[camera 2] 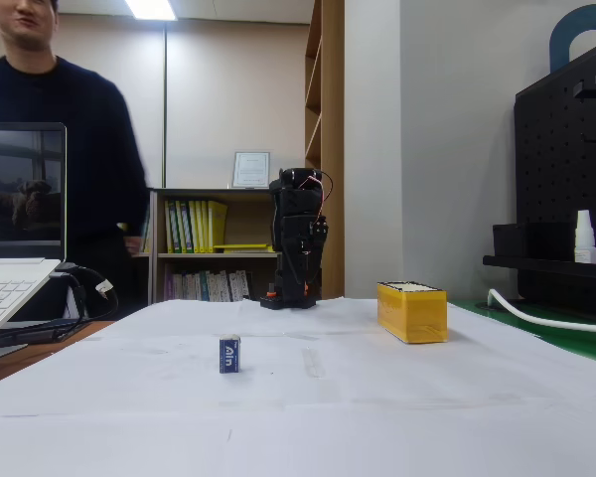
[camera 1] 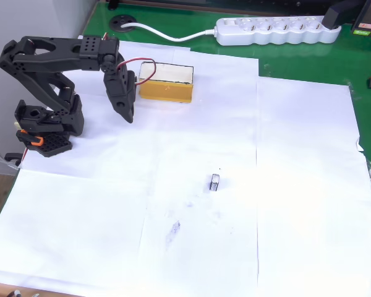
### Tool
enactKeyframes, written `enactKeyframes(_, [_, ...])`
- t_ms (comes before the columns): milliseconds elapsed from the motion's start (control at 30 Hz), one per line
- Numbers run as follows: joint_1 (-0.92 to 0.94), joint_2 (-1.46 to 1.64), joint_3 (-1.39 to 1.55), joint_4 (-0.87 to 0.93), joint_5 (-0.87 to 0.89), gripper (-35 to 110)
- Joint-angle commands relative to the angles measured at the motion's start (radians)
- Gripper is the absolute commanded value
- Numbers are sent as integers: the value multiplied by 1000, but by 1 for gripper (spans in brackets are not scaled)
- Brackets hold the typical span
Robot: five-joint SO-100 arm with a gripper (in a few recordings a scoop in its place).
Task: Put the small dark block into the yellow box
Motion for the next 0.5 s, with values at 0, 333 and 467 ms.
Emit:
enactKeyframes(0, [77,391,618,-72,61,0])
enactKeyframes(333, [133,522,867,-12,311,1])
enactKeyframes(467, [156,591,1042,110,525,5])
